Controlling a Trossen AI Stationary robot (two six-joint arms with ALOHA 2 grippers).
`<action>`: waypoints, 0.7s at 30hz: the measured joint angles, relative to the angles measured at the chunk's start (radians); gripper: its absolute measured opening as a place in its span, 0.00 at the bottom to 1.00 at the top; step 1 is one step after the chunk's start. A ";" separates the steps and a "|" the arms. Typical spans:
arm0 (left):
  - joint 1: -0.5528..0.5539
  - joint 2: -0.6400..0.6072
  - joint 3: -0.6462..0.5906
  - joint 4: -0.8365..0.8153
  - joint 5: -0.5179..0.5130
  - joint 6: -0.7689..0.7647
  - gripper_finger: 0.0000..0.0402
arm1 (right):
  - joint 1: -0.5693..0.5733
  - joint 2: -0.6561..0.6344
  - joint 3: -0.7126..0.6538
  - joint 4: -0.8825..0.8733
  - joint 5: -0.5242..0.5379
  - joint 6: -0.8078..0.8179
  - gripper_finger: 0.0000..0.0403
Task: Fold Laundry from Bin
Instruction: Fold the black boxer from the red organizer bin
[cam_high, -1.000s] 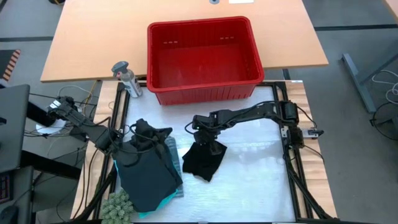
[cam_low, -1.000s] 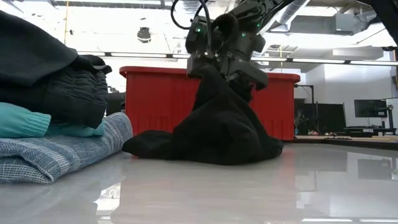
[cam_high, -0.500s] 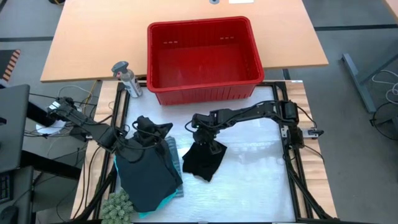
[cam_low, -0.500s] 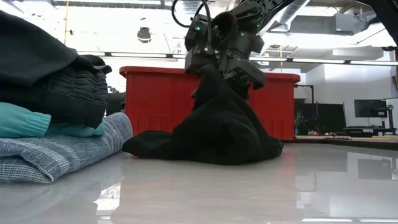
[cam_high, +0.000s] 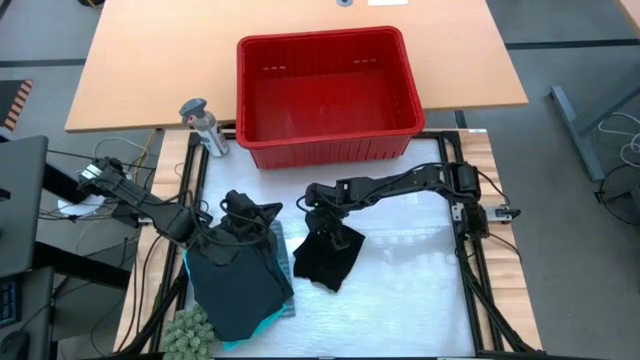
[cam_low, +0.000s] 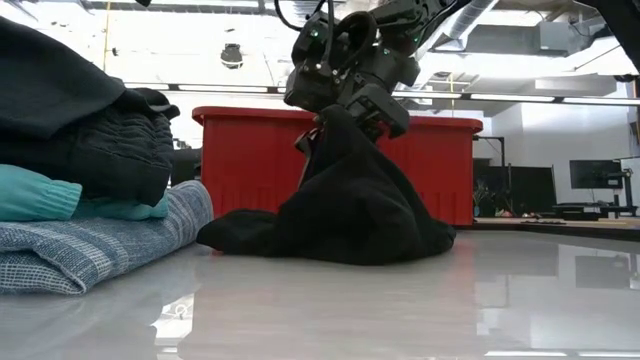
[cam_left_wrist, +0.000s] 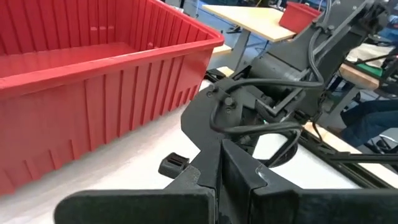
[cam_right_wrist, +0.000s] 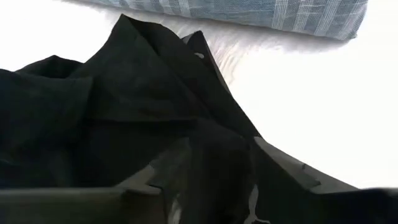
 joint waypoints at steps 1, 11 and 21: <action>0.000 0.000 0.000 -0.001 0.000 0.000 0.00 | 0.000 0.000 0.000 -0.002 0.000 0.000 0.48; 0.000 0.001 0.000 -0.002 0.029 -0.017 0.00 | 0.000 0.000 0.000 0.003 0.000 -0.042 0.31; 0.000 0.001 0.000 -0.003 0.029 -0.017 0.00 | -0.027 0.019 0.000 0.008 0.000 -0.020 0.31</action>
